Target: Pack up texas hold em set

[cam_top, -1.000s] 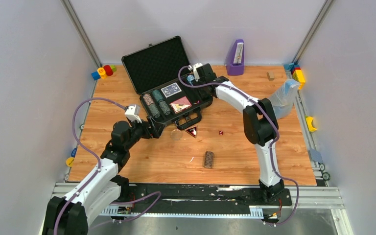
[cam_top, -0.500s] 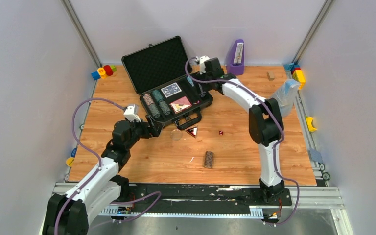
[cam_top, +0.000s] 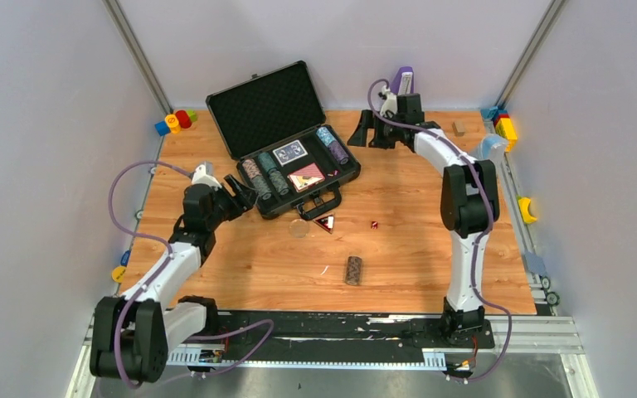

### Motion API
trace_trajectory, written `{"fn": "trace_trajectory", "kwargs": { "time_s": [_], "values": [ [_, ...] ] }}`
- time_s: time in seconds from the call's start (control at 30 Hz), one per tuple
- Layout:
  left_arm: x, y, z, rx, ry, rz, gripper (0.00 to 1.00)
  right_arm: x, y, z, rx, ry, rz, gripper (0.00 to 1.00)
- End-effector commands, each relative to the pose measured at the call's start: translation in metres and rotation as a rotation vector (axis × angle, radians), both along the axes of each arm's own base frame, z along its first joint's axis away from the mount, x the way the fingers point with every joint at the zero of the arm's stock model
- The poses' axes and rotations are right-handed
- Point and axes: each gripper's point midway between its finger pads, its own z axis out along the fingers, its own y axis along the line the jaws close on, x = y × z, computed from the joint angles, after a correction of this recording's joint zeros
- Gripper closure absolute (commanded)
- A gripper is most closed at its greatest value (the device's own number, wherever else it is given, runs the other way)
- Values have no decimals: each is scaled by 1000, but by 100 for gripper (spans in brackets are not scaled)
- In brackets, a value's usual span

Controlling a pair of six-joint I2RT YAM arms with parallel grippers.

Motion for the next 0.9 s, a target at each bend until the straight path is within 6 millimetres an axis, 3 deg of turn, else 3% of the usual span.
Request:
{"fn": "trace_trajectory", "kwargs": {
  "time_s": [0.0,0.2,0.43,0.7,0.87],
  "values": [
    [19,0,1,-98,43,15,27,-6,43,-13,131,68,119,10],
    [29,2,-20,-135,103,15,44,-18,63,-38,161,123,179,19],
    [40,-4,-31,-116,148,-38,47,-43,79,-42,122,121,198,23],
    [35,-8,-57,-104,242,-76,62,-79,93,-37,32,95,157,54],
    [19,-4,-74,-70,319,-76,63,-101,96,-43,-12,107,144,59]
  ]
}}
